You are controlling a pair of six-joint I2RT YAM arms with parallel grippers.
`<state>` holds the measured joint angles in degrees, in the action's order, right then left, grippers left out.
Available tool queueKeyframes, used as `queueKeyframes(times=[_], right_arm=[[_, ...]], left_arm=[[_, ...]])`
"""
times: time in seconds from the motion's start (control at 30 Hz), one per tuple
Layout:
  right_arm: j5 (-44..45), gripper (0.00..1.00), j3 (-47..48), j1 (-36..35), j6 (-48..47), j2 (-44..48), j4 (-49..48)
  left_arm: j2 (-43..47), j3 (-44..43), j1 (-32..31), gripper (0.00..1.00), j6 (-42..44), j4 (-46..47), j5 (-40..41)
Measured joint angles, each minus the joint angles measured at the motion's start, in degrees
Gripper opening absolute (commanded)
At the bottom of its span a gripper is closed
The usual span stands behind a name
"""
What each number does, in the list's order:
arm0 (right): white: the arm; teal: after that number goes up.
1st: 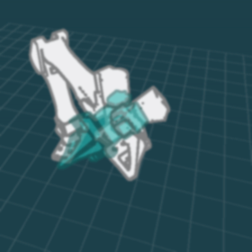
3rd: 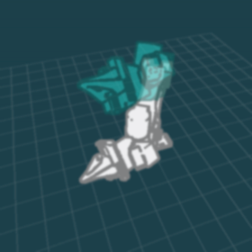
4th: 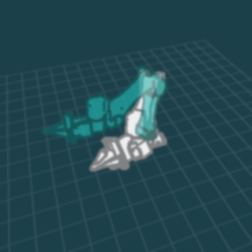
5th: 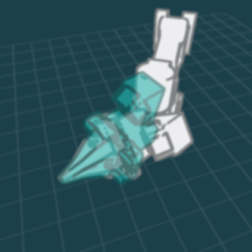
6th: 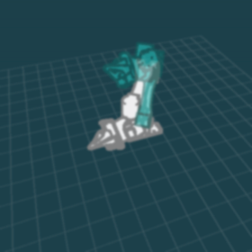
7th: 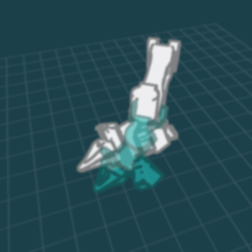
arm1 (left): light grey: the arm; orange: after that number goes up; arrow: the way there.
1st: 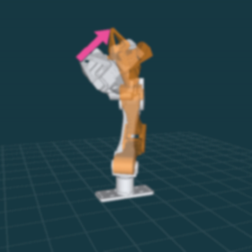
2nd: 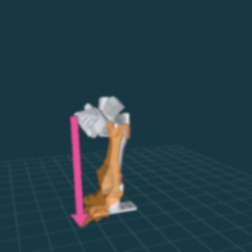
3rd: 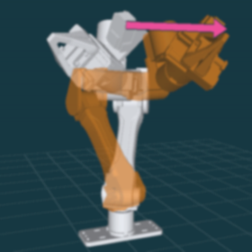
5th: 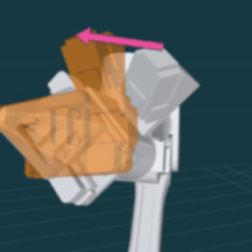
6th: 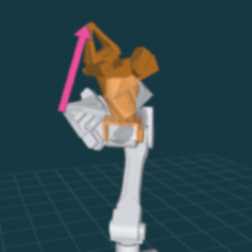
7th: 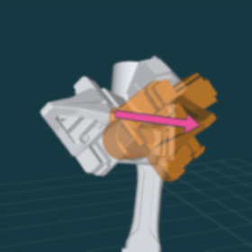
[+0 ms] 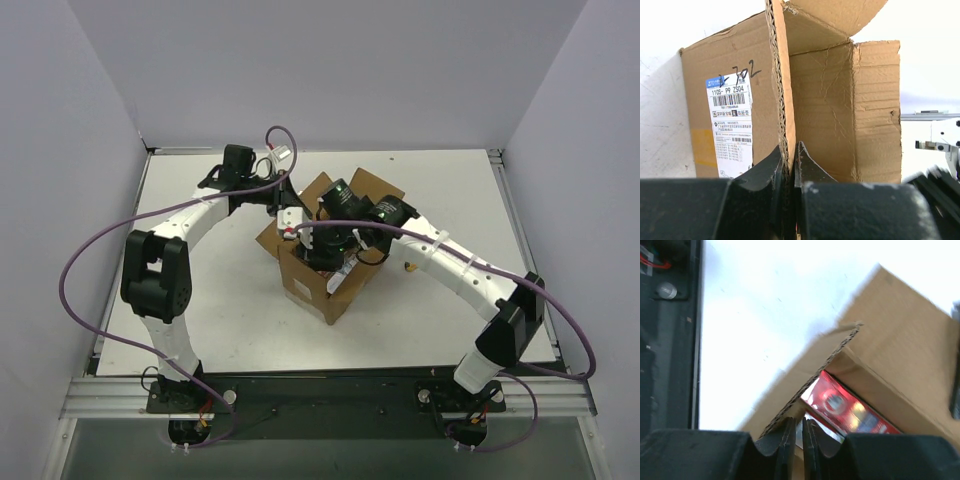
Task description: Unpack the express box
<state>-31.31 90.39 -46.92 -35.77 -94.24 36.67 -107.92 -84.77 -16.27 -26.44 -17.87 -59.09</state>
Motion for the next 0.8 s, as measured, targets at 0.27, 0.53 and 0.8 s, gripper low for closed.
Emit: queueKeyframes(times=[0.27,0.53,0.8], right_arm=[[4.98,0.67,0.61,-5.14,5.46,0.98,-1.31],[12.11,0.78,-1.62,-7.48,15.13,-0.22,-6.23],[13.09,0.77,-4.74,-8.55,23.43,-4.15,-10.03]], left_arm=[[0.0,0.26,0.61,0.05,-2.14,1.64,0.92],[0.0,1.18,1.2,0.04,-4.7,3.39,0.83],[0.0,1.44,1.51,0.04,-6.12,4.83,0.9]])
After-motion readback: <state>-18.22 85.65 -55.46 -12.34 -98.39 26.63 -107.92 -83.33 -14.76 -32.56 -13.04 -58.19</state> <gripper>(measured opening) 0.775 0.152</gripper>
